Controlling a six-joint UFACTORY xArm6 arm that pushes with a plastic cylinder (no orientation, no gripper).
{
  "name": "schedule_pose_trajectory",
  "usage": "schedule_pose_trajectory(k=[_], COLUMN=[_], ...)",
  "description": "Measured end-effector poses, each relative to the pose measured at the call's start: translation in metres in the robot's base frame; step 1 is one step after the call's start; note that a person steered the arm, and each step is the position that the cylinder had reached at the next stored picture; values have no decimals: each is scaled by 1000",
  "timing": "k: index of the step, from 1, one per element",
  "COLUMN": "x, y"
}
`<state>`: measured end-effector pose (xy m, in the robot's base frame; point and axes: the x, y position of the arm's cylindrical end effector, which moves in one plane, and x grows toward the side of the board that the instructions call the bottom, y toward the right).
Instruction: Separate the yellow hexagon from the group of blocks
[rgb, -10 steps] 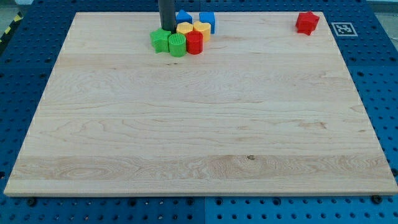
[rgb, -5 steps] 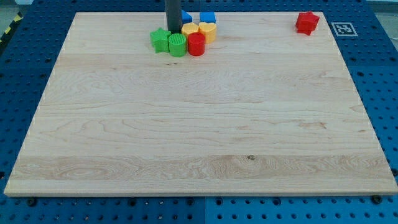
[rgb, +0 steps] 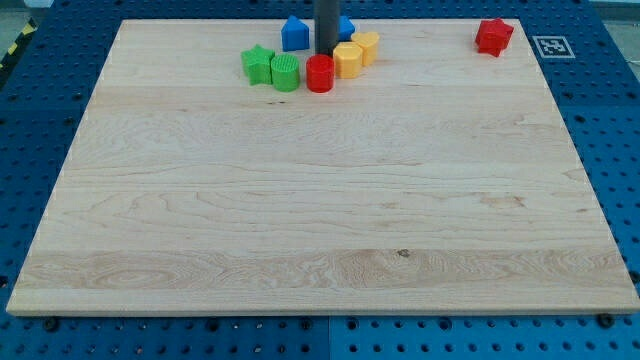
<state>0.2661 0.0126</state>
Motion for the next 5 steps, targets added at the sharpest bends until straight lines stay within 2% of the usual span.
schedule_pose_trajectory(k=[5], x=[0], y=[8])
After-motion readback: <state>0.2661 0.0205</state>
